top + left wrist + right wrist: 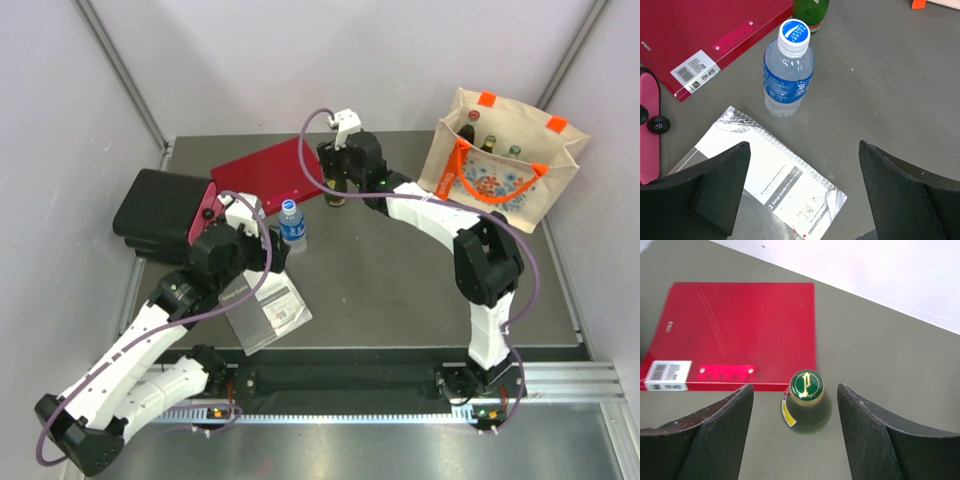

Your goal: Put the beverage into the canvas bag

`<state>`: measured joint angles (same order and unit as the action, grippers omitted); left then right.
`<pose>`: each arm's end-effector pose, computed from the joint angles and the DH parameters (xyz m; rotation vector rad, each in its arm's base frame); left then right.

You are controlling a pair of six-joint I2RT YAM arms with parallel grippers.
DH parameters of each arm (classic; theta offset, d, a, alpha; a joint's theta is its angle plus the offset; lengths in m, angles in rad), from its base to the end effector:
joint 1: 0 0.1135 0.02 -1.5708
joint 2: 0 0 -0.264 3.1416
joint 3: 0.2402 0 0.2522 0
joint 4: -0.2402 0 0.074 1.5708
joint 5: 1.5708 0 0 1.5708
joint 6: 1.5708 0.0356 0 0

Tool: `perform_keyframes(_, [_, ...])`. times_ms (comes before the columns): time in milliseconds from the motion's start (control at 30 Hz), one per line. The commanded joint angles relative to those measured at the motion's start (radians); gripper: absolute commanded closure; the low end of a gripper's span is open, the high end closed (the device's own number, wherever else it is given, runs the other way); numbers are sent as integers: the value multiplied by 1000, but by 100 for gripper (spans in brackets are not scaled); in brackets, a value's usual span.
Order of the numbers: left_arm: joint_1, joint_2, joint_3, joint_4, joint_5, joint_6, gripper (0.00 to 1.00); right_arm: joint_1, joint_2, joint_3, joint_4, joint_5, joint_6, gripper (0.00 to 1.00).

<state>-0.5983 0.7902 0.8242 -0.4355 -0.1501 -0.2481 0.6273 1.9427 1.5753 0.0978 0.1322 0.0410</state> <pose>0.1497 -0.0956 0.3267 0.2488 1.9741 -0.4039 0.3844 0.2729 0.2984 -0.4453 1.7977 0.3461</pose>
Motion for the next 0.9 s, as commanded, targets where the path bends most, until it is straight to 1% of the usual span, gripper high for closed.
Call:
perform_keyframes(0, [-5, 3, -3, 29, 21, 17, 7, 23, 44, 72, 62, 70, -33, 33])
perform_keyframes(133, [-3, -19, -8, 34, 11, 17, 7, 26, 88, 101, 62, 76, -35, 34])
perform_keyframes(200, [-6, -25, -11, 37, 12, 17, 7, 26, 116, 118, 63, 67, -75, 38])
perform_keyframes(233, [-5, -23, -11, 38, 12, 17, 7, 25, 122, 123, 65, 61, -81, 43])
perform_keyframes(267, [-6, -23, -11, 37, 14, 17, 7, 26, 128, 127, 65, 55, -88, 45])
perform_keyframes(500, [-5, -22, -13, 35, 9, 18, 7, 26, 157, 134, 63, 72, -101, 48])
perform_keyframes(600, [-5, -16, -13, 35, 1, 20, 7, 26, 159, 123, 68, 79, -113, 57])
perform_keyframes(633, [-5, -16, -13, 35, 3, 20, 7, 25, 157, 120, 78, 80, -113, 67])
perform_keyframes(700, [-5, -17, -13, 35, 0, 20, 7, 23, 150, 104, 83, 78, -116, 77])
perform_keyframes(733, [-6, -19, -13, 32, 0, 20, 7, 23, 144, 98, 86, 78, -116, 87])
perform_keyframes(800, [-5, -22, -14, 34, 0, 20, 7, 23, 109, 63, 91, 76, -110, 98])
perform_keyframes(833, [-5, -20, -14, 34, 0, 20, 7, 23, 90, 45, 104, 78, -105, 100])
perform_keyframes(867, [-5, -20, -14, 34, 0, 20, 7, 23, 73, 5, 112, 76, -102, 100])
